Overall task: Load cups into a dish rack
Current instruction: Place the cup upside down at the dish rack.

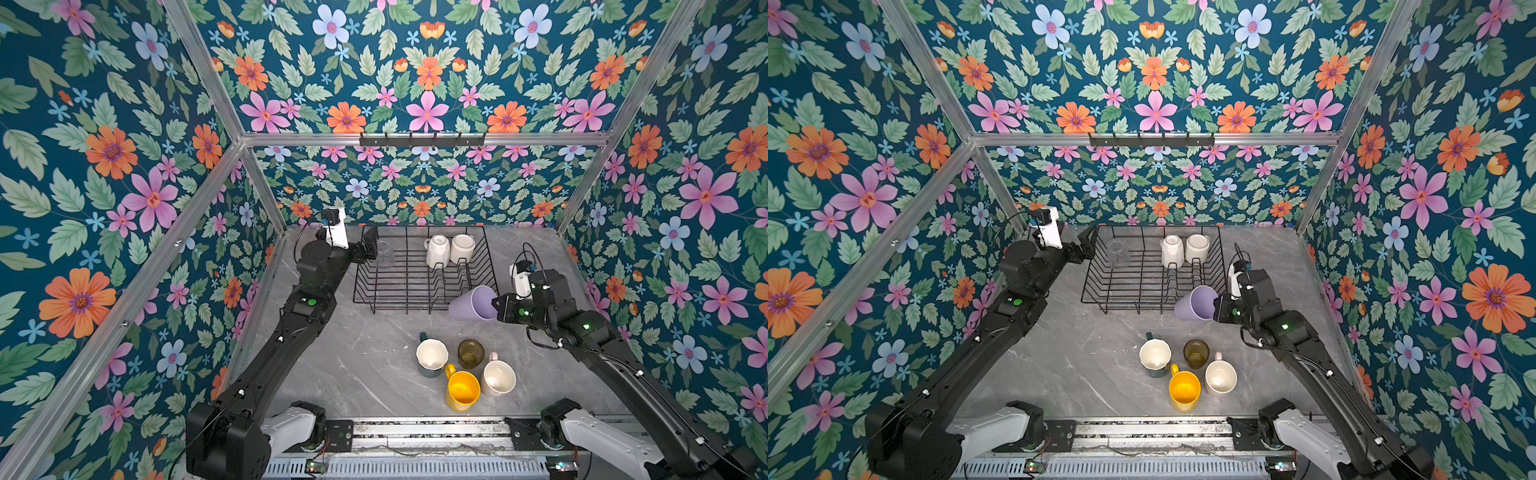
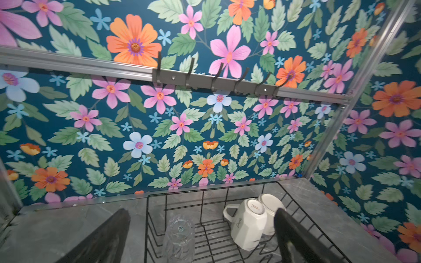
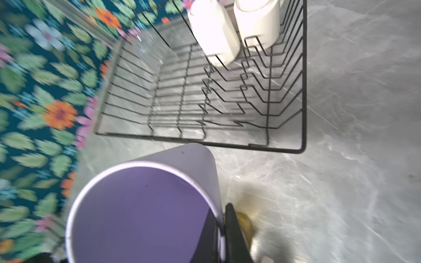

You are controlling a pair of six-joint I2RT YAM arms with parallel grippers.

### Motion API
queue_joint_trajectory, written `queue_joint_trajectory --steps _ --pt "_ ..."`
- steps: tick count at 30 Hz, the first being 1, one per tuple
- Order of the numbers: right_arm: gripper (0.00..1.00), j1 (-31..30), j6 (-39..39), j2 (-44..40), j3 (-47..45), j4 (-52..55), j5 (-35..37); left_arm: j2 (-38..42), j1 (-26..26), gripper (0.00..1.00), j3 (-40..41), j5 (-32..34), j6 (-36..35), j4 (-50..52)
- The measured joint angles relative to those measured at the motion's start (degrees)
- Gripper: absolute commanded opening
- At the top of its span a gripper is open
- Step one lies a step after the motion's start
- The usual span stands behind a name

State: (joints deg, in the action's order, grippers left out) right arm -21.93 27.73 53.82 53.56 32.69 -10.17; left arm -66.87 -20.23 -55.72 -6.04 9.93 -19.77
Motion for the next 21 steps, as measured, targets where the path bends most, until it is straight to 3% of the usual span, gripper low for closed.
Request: queue_joint_trajectory --steps 7,12,21 --pt "0.0 7.65 8.55 -0.37 -6.05 -12.92 -15.37 -2.19 -0.02 1.0 -0.11 -20.02 0.85 -5.31" --pt "0.0 8.96 16.11 1.77 -7.91 -24.63 -24.5 -4.07 -0.07 1.0 0.09 -34.21 4.22 -10.97" --pt "0.0 9.14 25.9 5.66 -8.13 -41.0 -33.99 -4.61 -0.09 1.0 0.63 -45.66 6.67 -15.06"
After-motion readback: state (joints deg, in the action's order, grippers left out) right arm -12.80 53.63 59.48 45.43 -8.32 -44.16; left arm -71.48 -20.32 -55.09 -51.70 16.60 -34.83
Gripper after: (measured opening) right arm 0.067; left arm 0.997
